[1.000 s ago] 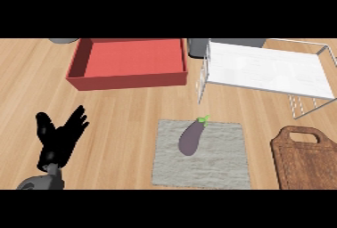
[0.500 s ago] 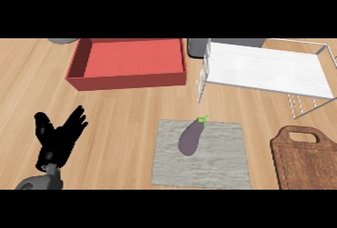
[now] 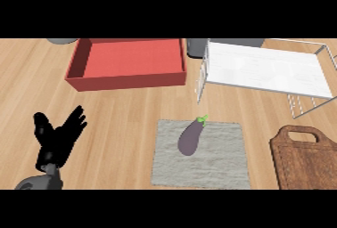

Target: Pick the cupcake from the placemat and place it in the tiered shelf

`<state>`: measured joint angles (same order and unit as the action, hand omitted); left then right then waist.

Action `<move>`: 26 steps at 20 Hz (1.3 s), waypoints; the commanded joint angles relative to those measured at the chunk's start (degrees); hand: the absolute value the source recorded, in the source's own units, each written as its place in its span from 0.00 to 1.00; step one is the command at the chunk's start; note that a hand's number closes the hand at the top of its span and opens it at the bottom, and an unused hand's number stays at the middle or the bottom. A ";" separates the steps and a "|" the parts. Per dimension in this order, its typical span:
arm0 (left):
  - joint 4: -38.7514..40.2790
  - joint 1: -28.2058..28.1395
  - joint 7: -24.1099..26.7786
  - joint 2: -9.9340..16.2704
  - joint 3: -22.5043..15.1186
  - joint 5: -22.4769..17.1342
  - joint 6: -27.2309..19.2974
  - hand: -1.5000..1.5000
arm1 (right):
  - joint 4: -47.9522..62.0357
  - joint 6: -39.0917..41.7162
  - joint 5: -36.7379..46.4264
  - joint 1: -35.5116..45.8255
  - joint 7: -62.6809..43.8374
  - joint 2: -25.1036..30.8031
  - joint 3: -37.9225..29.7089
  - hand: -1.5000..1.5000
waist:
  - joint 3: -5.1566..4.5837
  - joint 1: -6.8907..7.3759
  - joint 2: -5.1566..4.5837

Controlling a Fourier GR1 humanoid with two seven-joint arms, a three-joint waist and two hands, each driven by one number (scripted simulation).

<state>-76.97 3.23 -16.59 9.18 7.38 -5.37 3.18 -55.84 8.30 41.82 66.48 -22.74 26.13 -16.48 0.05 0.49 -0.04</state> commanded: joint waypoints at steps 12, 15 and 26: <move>0.47 -0.89 0.68 -1.45 -0.83 1.31 -1.21 0.50 | -0.76 -8.93 -16.24 4.40 -3.97 -1.15 -15.73 0.00 | -0.05 -0.45 0.13; 2.04 1.18 0.76 -1.73 -0.86 1.92 -1.97 0.50 | -4.79 -14.86 -15.13 3.10 -6.47 -2.08 -15.69 0.00 | -0.08 -0.90 0.23; -0.48 -0.95 -0.54 -0.54 -0.08 0.40 -0.21 0.50 | 1.87 -19.26 -17.44 -1.77 -2.43 14.15 -24.98 0.00 | 0.00 -0.07 -0.12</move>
<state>-76.98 3.37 -16.98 8.85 7.63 -5.05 2.76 -57.04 -10.26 27.09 66.85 -28.08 35.63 -37.29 0.03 0.06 0.04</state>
